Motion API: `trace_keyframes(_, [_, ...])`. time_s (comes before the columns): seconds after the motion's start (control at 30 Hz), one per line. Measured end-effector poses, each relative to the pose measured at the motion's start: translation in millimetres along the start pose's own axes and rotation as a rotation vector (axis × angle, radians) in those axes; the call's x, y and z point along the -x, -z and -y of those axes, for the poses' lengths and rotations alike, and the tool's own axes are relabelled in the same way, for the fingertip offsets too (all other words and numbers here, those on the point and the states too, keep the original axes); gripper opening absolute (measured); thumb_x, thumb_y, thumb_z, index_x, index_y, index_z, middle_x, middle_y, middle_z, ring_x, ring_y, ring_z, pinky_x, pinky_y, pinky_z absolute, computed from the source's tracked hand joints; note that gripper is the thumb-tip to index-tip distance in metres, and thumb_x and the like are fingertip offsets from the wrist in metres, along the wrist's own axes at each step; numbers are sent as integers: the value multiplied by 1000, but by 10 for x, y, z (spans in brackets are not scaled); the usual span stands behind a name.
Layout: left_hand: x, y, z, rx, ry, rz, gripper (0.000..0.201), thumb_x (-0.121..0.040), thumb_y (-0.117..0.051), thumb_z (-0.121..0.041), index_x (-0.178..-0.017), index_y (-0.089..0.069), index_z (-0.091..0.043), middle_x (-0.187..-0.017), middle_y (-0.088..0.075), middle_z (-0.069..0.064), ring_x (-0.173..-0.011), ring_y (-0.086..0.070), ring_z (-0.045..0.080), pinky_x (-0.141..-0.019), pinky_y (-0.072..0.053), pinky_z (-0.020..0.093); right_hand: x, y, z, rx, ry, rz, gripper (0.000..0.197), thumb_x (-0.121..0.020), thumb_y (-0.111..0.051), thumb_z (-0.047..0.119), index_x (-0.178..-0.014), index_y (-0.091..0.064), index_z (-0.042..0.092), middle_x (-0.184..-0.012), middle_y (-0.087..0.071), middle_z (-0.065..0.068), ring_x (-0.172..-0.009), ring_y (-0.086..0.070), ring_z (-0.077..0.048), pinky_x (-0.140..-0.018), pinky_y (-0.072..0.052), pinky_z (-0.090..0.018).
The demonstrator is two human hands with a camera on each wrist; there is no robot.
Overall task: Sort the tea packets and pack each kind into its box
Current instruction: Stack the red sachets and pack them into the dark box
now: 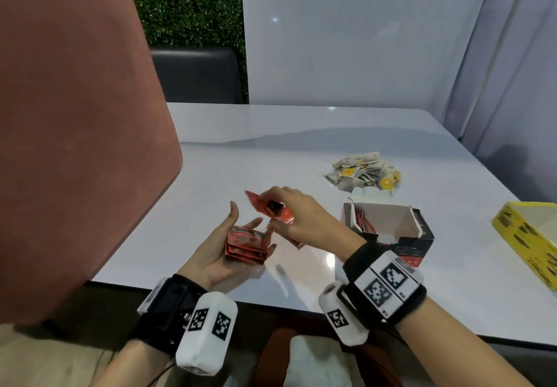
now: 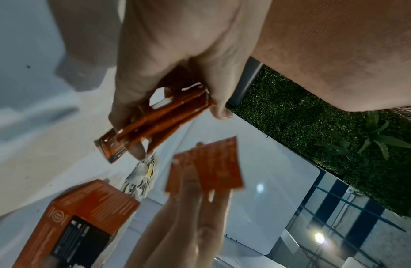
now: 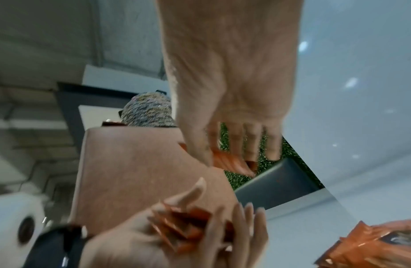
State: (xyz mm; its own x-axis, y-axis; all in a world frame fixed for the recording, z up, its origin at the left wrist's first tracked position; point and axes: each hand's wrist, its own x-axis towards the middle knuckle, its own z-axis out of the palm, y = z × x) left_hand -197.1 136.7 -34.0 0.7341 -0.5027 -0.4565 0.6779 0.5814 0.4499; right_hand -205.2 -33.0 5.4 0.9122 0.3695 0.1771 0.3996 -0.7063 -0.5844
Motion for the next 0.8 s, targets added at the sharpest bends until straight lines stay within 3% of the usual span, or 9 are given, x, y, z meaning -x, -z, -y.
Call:
trace_keyframes(0.1, [45,-70,28,-45,9,46,65,-77,-56,-61,-103,-63,-2,-97,-65,18,-90,-60,28,-80,-56,40,88,-38,64,-112,213,3,46,-80,-49,-11,-117,-64,12,-129,-59,-5,-128,-43,-17,-105,-36,-29])
trace_keyframes(0.2, [93,-137,40,-46,42,54,71,-75,-57,-62,-96,-66,5,-96,-66,22,-89,-63,31,-75,-57,38,83,-114,-62,-111,268,65,52,-81,-48,-16,-114,-67,19,-144,-44,1,-143,-20,-19,-114,-25,-38])
trace_keyframes(0.3, [130,-194,57,-52,62,71,70,-77,-58,-58,-102,-65,7,-101,-65,25,-95,-62,33,-73,-58,37,73,-44,-85,-52,239,189,55,-87,-43,-13,-123,-61,24,-153,-27,5,-145,-6,-17,-117,-18,-43])
trace_keyframes(0.47, [155,-238,111,-62,94,105,65,-79,-61,-53,-103,-68,7,-109,-63,26,-103,-62,37,-67,-59,39,44,112,2,101,225,417,70,-84,-39,-15,-137,-44,30,-158,-7,8,-145,8,-16,-117,-9,-48])
trace_keyframes(0.57, [183,-312,122,-122,73,124,53,-85,-56,-47,-98,-71,2,-106,-65,26,-98,-65,38,-59,-57,36,26,167,45,156,182,459,73,-83,-39,-16,-141,-37,28,-158,-5,4,-145,9,-16,-117,-4,-47])
trace_keyframes(0.63, [188,-330,77,-136,54,130,50,-86,-54,-44,-98,-71,2,-106,-65,26,-96,-65,39,-58,-57,37,46,183,91,133,126,394,71,-85,-38,-15,-143,-33,24,-158,-10,1,-146,3,-16,-117,-7,-42])
trace_keyframes(0.73, [222,-310,16,-57,118,203,46,-76,-74,-24,-113,-63,1,-119,-60,24,-106,-61,38,-66,-57,43,96,309,170,-298,-33,252,70,-85,-30,-17,-147,-24,16,-153,-27,-4,-142,-22,-13,-109,-30,-29])
trace_keyframes(0.8, [234,-262,25,-31,141,234,54,-68,-78,-6,-118,-60,4,-121,-58,26,-102,-63,38,-70,-57,45,108,405,181,-430,-52,216,68,-88,-31,-14,-148,-20,15,-150,-34,-5,-139,-29,-11,-105,-35,-26])
